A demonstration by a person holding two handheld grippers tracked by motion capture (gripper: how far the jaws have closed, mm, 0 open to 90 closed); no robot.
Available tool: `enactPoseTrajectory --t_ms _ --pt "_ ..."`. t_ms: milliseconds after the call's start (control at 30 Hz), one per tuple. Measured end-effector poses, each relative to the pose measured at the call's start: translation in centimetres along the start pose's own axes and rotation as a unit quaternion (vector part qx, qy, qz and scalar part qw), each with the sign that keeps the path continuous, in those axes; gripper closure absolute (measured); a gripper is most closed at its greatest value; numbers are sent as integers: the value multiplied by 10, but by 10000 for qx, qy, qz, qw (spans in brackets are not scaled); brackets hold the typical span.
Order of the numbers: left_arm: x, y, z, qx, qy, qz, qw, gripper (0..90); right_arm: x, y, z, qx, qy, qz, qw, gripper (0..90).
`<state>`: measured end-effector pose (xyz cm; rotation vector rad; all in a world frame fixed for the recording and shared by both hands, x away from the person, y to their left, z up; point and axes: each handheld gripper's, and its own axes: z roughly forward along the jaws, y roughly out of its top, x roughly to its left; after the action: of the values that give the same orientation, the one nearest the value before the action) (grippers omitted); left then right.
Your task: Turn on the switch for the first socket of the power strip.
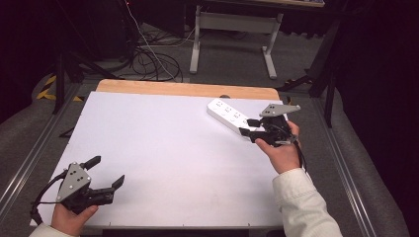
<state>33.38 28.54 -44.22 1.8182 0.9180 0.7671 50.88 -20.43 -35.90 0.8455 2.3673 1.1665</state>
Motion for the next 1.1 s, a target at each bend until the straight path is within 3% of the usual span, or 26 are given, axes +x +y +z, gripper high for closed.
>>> enactPoseTrajectory --t_ms 367,567,733,900,1100 --pt "1 0 0 2 -15 -25 10000 99 -24 1 18 125 -201 268 9994 586" --pt "1 0 1 8 -10 -41 10000 99 -37 -1 29 141 -314 439 9984 688" --pt "1 -1 1 15 -22 -59 10000 99 -45 -1 39 198 -453 444 9978 760" --pt "2 -1 1 8 -23 -35 10000 99 -53 -4 48 249 -589 561 9964 888" --pt "2 -1 1 15 -26 -33 10000 99 -63 -8 59 222 -779 678 9944 900"
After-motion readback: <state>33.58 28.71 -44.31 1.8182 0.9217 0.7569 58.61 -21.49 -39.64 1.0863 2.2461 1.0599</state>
